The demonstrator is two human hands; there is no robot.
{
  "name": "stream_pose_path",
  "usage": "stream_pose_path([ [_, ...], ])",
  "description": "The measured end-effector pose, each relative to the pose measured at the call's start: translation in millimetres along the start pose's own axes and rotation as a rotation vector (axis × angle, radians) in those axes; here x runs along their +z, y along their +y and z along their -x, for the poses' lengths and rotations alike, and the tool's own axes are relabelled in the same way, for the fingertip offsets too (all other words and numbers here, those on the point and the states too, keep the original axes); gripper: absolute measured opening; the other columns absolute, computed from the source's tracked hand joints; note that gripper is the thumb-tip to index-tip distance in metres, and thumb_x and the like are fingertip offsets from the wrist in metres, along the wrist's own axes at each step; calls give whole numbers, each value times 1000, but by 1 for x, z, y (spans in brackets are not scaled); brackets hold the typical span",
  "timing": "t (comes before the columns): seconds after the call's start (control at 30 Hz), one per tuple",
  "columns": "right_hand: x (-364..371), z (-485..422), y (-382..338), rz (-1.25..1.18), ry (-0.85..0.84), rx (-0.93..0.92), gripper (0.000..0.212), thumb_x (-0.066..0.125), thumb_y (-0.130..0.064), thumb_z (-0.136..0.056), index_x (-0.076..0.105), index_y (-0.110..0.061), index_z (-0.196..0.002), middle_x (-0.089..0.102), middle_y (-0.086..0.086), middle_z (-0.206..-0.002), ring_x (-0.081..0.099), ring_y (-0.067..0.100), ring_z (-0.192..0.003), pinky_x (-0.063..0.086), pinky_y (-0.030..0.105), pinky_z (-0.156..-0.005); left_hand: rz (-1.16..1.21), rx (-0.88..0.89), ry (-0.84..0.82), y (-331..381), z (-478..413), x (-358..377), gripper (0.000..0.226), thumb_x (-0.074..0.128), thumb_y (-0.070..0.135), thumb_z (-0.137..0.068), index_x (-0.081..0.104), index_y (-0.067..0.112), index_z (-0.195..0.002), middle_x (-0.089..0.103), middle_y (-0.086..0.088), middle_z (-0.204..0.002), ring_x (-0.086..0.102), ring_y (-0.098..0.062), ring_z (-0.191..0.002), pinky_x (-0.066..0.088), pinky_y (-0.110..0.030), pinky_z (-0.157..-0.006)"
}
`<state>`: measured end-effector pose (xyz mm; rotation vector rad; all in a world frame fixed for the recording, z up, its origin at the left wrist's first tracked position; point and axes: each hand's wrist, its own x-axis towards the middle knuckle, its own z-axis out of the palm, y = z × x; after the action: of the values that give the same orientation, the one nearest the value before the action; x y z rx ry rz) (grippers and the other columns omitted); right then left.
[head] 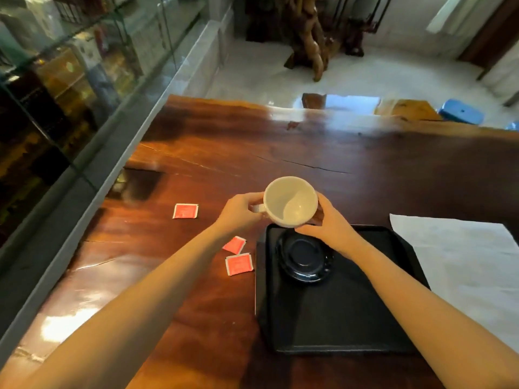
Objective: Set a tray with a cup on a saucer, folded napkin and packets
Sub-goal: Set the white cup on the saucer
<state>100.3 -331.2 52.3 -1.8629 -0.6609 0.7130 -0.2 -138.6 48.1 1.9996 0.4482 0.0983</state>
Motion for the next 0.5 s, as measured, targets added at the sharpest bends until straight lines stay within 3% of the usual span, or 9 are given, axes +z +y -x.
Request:
stream_pose_path([
  [0.17, -14, 23, 53, -64, 59, 102, 79, 77, -1, -70, 32, -34, -126, 45, -13, -123, 47, 10, -118, 48, 9, -78, -113, -22, -52, -10, -10, 62, 43, 65, 11, -81, 61, 25, -122, 68, -1, -117, 56, -11, -98, 37, -23, -79],
  [0.3, -15, 34, 95, -112, 57, 198, 82, 76, 0, -70, 31, -30, -132, 43, -6, -129, 45, 15, -123, 44, 28, -98, -204, -97, -79, -27, -9, 100, 42, 61, 10, -82, 61, 23, -122, 68, -3, -118, 58, -23, -110, 35, -22, -77],
  [0.5, -6, 35, 137, -143, 51, 284, 85, 77, -4, -70, 30, -25, -137, 41, -3, -137, 41, 18, -128, 40, 36, -105, -264, -149, -131, -45, -11, 126, 40, 59, 7, -84, 60, 19, -122, 67, -6, -119, 58, -27, -111, 35, -24, -78],
])
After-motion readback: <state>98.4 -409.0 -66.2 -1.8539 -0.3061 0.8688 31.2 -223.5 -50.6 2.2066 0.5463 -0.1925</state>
